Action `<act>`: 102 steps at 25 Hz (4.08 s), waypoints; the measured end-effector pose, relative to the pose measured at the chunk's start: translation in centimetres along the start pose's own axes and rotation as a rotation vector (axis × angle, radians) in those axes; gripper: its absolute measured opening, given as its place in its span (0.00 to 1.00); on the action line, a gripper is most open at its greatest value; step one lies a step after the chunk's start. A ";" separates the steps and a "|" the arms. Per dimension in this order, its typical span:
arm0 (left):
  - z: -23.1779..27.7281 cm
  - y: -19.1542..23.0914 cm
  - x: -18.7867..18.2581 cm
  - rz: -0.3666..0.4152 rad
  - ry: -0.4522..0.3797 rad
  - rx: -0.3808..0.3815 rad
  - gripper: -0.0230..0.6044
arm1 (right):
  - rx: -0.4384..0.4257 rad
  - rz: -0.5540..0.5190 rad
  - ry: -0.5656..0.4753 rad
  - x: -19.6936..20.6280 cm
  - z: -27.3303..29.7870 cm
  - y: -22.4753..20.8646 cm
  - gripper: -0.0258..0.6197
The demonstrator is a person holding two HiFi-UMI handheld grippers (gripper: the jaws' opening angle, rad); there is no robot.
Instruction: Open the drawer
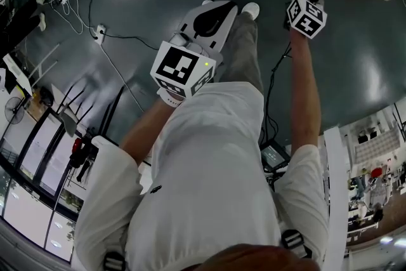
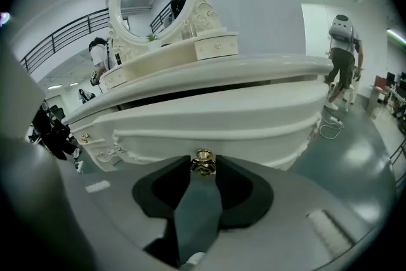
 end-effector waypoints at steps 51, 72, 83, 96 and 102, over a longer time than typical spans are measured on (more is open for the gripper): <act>-3.2 -1.1 1.0 0.073 0.029 0.119 0.05 | 0.051 -0.013 0.087 9.3 -10.4 -1.0 0.25; -5.2 -1.6 -0.3 0.070 -0.007 0.125 0.05 | 0.074 -0.050 0.103 7.8 -12.4 0.4 0.34; -6.4 -1.8 -0.9 0.050 -0.041 0.118 0.05 | 0.057 -0.050 0.078 6.0 -15.4 1.0 0.34; -8.5 -1.5 -1.8 0.040 -0.084 0.110 0.05 | 0.021 -0.033 -0.036 1.2 -19.9 3.6 0.33; -9.5 -2.0 -2.7 0.047 -0.104 0.121 0.05 | -0.014 -0.036 -0.088 -1.3 -22.1 5.7 0.33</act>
Point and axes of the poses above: the fingertips, and each gripper's own axes: z forward along the fingers, y to its left, x out of its underside, the point moved 6 cm from there along -z, backward along the fingers, and after that the axes turned 1 degree about z, right-handed, at the moved point
